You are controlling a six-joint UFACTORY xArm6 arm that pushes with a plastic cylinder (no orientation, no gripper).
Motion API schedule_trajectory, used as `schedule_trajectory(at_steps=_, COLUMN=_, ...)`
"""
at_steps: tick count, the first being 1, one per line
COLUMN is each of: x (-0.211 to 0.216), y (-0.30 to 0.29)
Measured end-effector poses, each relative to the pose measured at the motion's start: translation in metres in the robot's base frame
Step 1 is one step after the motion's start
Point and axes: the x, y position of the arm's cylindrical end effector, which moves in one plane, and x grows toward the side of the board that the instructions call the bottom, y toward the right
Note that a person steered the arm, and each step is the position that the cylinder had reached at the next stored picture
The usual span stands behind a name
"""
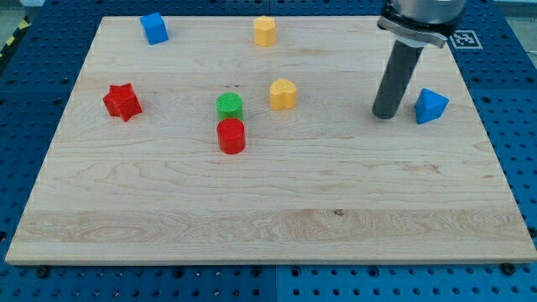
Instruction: Move the yellow heart parallel to the green circle
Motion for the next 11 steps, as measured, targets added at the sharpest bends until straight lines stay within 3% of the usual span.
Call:
schedule_trajectory(at_steps=3, x=-0.075, y=-0.106)
schedule_trajectory(at_steps=11, x=-0.043, y=-0.127)
